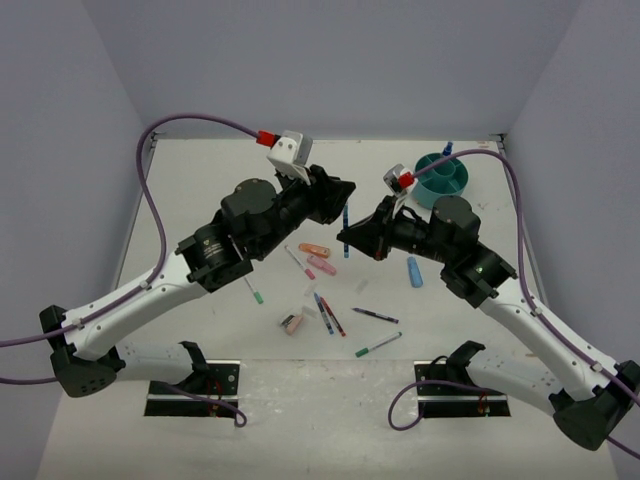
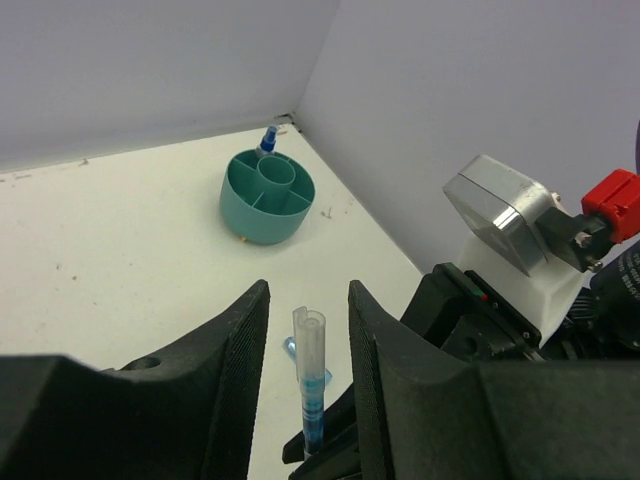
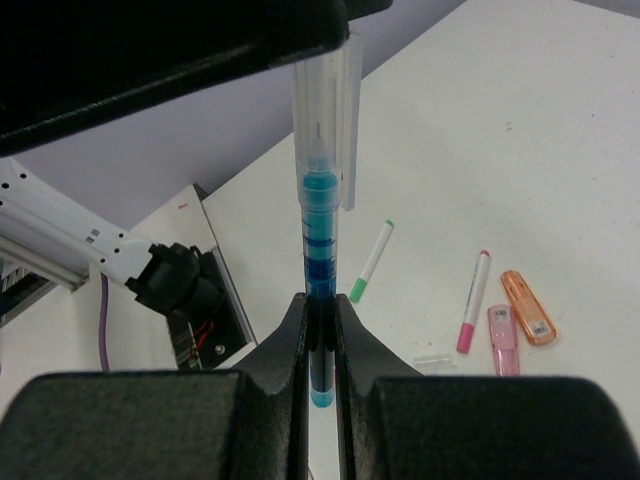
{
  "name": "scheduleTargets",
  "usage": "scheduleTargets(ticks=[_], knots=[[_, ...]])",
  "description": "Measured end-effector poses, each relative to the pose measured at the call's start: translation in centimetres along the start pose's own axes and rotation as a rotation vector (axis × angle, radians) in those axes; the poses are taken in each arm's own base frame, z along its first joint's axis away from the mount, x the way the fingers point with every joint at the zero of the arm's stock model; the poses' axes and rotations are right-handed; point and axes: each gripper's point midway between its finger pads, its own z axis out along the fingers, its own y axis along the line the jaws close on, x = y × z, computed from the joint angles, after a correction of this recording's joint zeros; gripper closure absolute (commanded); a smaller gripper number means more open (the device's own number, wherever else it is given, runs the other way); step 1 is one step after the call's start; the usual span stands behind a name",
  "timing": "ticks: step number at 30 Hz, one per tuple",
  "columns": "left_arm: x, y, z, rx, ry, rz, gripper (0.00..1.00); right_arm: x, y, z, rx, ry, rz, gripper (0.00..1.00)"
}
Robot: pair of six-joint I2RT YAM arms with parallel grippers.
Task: Sort the stationery into containers
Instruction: Close the pen cap on the pen.
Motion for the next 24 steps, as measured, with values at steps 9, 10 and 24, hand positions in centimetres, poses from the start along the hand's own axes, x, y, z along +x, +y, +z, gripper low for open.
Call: scheduleTargets(ticks=[9, 10, 24], knots=[[1.0, 0.1, 0.9, -0.013, 0.028, 0.011, 0.89, 0.0, 0.0, 0.0, 0.011, 0.002, 0.003, 1.00], [1.1, 0.1, 0.9, -0.011, 0.031, 0.012, 0.90, 0.0, -0.1, 0.0, 0.017, 0.003, 0.006, 1.00], [0.9, -0.8, 1.2, 0.037, 0.009, -0.020, 1.00, -1.1, 0.3, -0.4, 0.030, -0.029, 0.038, 1.00]])
